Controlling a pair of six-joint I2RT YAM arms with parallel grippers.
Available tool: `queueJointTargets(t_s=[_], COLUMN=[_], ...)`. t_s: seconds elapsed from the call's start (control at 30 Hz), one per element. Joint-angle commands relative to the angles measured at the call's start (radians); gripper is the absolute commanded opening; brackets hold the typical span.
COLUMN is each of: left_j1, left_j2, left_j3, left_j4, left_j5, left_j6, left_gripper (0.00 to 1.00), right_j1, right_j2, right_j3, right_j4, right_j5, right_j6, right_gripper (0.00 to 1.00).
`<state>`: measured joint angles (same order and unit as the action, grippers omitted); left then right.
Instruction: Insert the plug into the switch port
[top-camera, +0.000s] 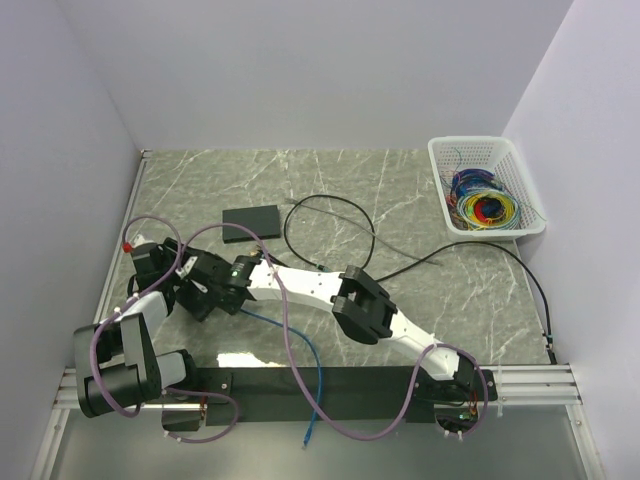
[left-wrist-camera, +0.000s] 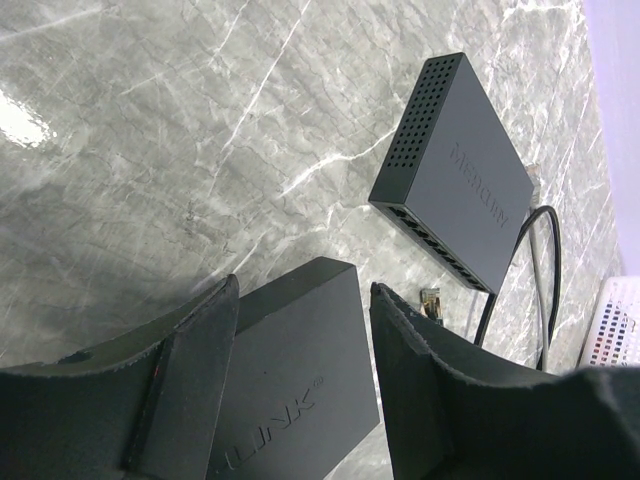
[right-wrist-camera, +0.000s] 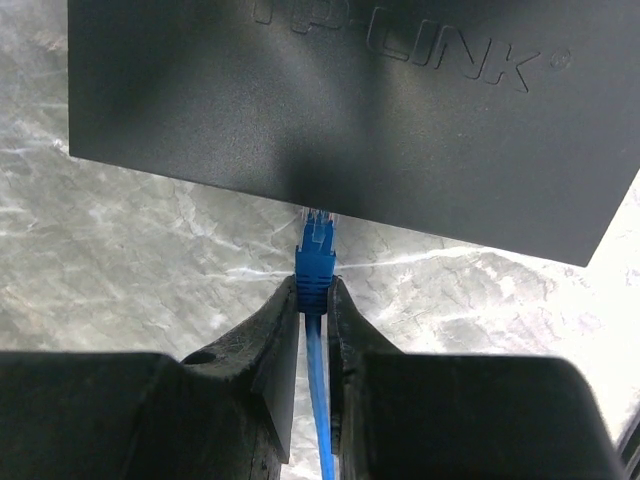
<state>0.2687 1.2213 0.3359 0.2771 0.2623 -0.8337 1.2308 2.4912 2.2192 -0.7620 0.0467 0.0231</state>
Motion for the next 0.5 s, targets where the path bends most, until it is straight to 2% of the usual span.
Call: queueJointTargets(t_s=[0.0, 0.47], left_j1=[-0.043, -0.043], left_j2=[-0.008, -0.034], left_j3=[-0.005, -0.04], left_j4=[-0.107, -0.194], left_j5=[0.111, 0.114], left_j6=[-0.018, -0.061], left_gripper=[0.61, 0.62], right_j1=[-0.01, -0.076], right_j2=[-0.042, 0.017], right_j3=[0.016, 0.065], right_j4=[0.231, 0.251], right_j5=[0.045, 0.088], right_j6=[0.017, 0.113], right_gripper=[0.02, 0.03])
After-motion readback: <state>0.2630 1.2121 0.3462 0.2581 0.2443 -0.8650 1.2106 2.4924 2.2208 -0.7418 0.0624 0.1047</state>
